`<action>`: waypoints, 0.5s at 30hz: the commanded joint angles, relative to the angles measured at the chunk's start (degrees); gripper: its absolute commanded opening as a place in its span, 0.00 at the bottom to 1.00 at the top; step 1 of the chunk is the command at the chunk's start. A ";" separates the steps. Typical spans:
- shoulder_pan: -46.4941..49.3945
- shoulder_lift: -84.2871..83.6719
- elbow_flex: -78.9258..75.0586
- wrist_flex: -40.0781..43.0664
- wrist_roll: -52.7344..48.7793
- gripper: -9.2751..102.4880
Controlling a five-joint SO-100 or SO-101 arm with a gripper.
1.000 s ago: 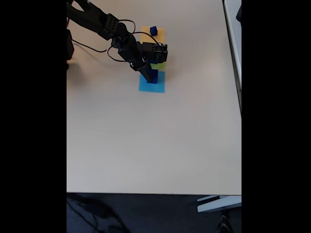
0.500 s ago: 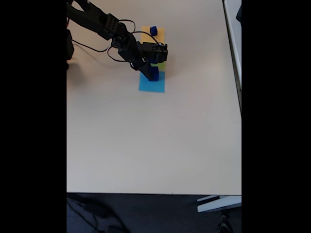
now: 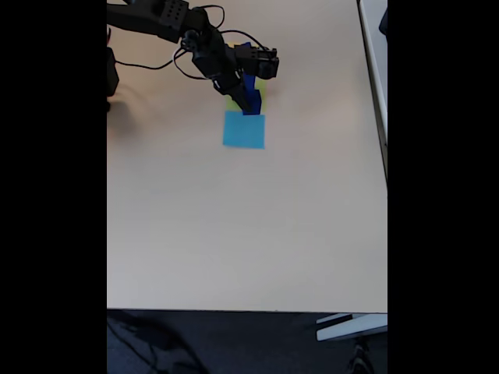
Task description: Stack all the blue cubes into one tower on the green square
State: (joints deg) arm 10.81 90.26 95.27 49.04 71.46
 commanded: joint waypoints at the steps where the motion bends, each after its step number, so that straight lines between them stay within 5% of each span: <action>1: -3.08 5.01 -4.83 1.85 3.69 0.08; 15: -9.84 7.03 1.14 1.41 9.84 0.08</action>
State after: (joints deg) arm 2.02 93.25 96.77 51.33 80.51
